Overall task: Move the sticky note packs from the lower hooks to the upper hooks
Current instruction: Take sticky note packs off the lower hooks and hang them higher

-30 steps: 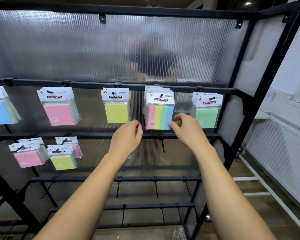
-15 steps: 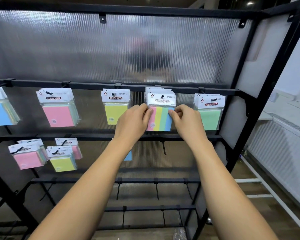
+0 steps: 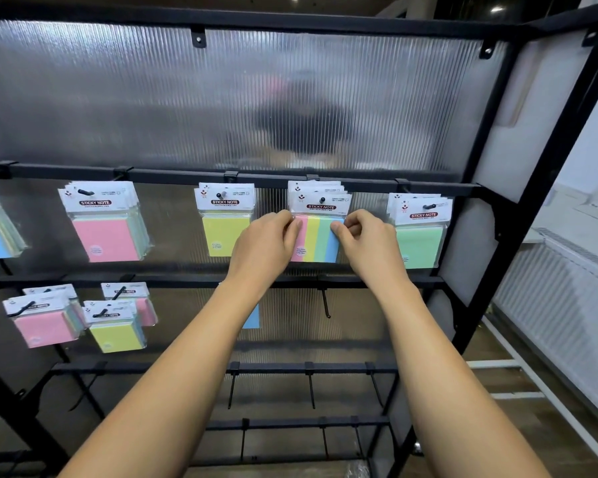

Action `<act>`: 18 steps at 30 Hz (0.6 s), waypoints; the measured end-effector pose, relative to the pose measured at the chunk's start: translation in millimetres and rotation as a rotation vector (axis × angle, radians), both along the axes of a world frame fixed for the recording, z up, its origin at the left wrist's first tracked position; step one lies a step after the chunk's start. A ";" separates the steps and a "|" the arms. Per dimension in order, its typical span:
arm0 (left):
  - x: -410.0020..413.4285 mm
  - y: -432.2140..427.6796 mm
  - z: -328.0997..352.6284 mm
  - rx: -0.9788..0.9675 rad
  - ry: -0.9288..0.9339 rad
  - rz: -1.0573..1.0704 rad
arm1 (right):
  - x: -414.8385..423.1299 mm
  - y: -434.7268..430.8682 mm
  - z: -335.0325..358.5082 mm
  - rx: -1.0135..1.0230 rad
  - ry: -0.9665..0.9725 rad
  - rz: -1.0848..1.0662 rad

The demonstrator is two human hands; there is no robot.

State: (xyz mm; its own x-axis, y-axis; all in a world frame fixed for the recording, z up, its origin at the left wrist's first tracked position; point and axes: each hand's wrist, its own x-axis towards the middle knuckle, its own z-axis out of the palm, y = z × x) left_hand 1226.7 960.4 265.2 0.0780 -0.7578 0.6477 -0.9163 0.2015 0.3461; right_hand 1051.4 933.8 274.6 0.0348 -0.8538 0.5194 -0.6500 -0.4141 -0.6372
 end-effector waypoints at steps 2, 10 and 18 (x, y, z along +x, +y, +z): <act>-0.2 0.0 -0.2 -0.004 0.005 -0.009 | 0.3 -0.5 -0.4 0.000 -0.006 0.000; -3.8 7.4 -3.7 0.007 0.063 -0.020 | -2.9 6.0 0.1 0.012 -0.017 0.003; -4.9 7.0 0.6 -0.066 0.112 0.041 | -1.1 9.2 5.7 -0.041 -0.071 0.008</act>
